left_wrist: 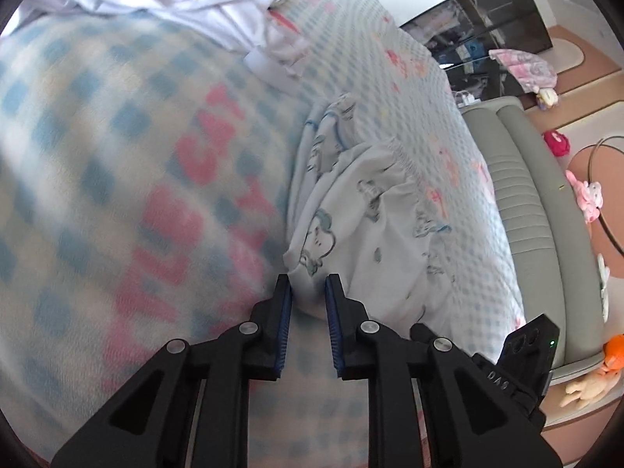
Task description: Fold clothes
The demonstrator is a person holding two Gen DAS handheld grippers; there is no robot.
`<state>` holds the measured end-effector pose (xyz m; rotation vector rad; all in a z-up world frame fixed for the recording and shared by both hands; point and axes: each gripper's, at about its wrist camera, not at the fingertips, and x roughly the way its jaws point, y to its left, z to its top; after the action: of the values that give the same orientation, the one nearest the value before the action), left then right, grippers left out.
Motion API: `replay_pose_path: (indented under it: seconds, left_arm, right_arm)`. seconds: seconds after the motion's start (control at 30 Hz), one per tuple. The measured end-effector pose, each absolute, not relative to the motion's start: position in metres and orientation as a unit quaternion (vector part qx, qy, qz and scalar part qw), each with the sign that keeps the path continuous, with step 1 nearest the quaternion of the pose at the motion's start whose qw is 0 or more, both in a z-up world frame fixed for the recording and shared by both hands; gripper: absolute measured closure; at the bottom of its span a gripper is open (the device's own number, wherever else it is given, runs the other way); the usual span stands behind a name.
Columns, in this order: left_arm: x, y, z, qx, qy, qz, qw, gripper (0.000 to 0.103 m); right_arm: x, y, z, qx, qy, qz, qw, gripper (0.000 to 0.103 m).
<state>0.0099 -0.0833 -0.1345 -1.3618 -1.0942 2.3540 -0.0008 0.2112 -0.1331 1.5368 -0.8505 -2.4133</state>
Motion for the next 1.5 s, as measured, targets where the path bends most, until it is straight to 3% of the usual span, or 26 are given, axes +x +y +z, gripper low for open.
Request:
replay_pose_path:
  seconds: [0.07, 0.17, 0.4, 0.53, 0.73, 0.83, 0.87, 0.93, 0.97, 1.23, 1.5]
  left_arm:
    - [0.006, -0.088, -0.125, -0.446, -0.376, 0.800, 0.139, 0.083]
    - [0.001, -0.092, -0.123, -0.444, -0.383, 0.795, 0.158, 0.059]
    - [-0.002, -0.089, -0.148, -0.488, -0.405, 0.764, 0.120, 0.058]
    - [0.005, -0.077, -0.143, -0.488, -0.380, 0.777, 0.117, 0.057]
    - [0.004, -0.079, -0.156, -0.483, -0.417, 0.759, 0.126, 0.051]
    - [0.003, -0.081, -0.162, -0.481, -0.435, 0.750, 0.130, 0.064]
    - [0.003, -0.082, -0.164, -0.478, -0.444, 0.746, 0.129, 0.081]
    - [0.003, -0.081, -0.163, -0.479, -0.440, 0.750, 0.121, 0.088]
    - [0.003, -0.077, -0.160, -0.481, -0.424, 0.758, 0.120, 0.091]
    - [0.015, -0.082, -0.114, -0.450, -0.362, 0.806, 0.128, 0.094]
    - [0.015, -0.093, -0.126, -0.483, -0.345, 0.798, 0.109, 0.094]
  right_arm:
    - [-0.001, 0.213, -0.127, 0.505, -0.276, -0.814, 0.079, 0.082]
    - [-0.001, 0.219, -0.119, 0.490, -0.283, -0.820, 0.088, 0.083]
    - [-0.003, 0.218, -0.128, 0.510, -0.292, -0.804, 0.086, 0.076]
    - [-0.003, 0.208, -0.136, 0.523, -0.285, -0.797, 0.099, 0.075]
    - [-0.006, 0.205, -0.136, 0.520, -0.282, -0.800, 0.097, 0.075]
    - [-0.007, 0.209, -0.140, 0.513, -0.302, -0.798, 0.094, 0.075]
    - [-0.008, 0.211, -0.141, 0.510, -0.308, -0.798, 0.093, 0.075]
    - [-0.008, 0.212, -0.141, 0.505, -0.307, -0.801, 0.091, 0.092]
    - [-0.008, 0.211, -0.139, 0.503, -0.302, -0.805, 0.090, 0.093]
    - [-0.003, 0.204, -0.112, 0.478, -0.221, -0.847, 0.064, 0.096]
    - [0.001, 0.214, -0.110, 0.483, -0.189, -0.854, 0.047, 0.096]
